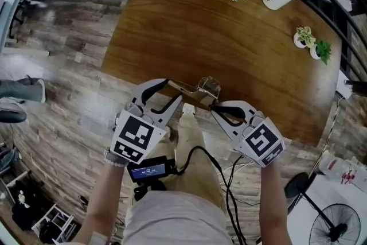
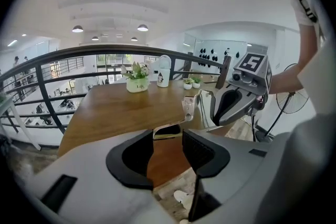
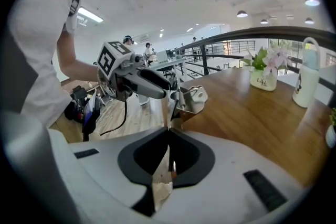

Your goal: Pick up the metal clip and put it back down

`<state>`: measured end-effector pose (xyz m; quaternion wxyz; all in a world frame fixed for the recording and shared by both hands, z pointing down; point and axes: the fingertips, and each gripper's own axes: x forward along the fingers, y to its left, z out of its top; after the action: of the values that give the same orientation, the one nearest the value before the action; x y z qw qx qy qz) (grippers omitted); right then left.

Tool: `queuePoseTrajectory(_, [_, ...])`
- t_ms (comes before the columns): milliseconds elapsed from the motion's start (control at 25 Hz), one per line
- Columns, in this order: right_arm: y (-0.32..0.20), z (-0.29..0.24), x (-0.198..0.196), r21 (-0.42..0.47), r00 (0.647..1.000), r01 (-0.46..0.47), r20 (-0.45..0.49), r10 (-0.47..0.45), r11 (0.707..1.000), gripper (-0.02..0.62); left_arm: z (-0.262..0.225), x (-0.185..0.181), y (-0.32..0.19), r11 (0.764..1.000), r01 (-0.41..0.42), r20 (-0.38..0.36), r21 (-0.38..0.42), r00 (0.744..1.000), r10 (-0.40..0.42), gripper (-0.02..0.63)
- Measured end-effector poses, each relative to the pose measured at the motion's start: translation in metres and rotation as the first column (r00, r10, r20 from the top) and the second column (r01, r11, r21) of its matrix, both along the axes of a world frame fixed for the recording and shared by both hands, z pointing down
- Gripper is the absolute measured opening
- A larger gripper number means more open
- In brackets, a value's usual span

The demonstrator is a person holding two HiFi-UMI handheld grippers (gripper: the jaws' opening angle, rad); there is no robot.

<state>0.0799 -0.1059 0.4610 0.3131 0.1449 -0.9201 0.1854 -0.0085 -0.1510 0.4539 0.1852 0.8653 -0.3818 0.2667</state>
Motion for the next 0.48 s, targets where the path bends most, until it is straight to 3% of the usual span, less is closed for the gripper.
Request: queuePoseTrajectory(480, [0.002, 0.047, 0.012, -0.116, 0.997, 0.063, -0.028, -0.066, 0.991, 0.017, 0.056, 0.008, 0.009, 0.993, 0.003, 0.059, -0.119, 0.998, 0.004, 0.181])
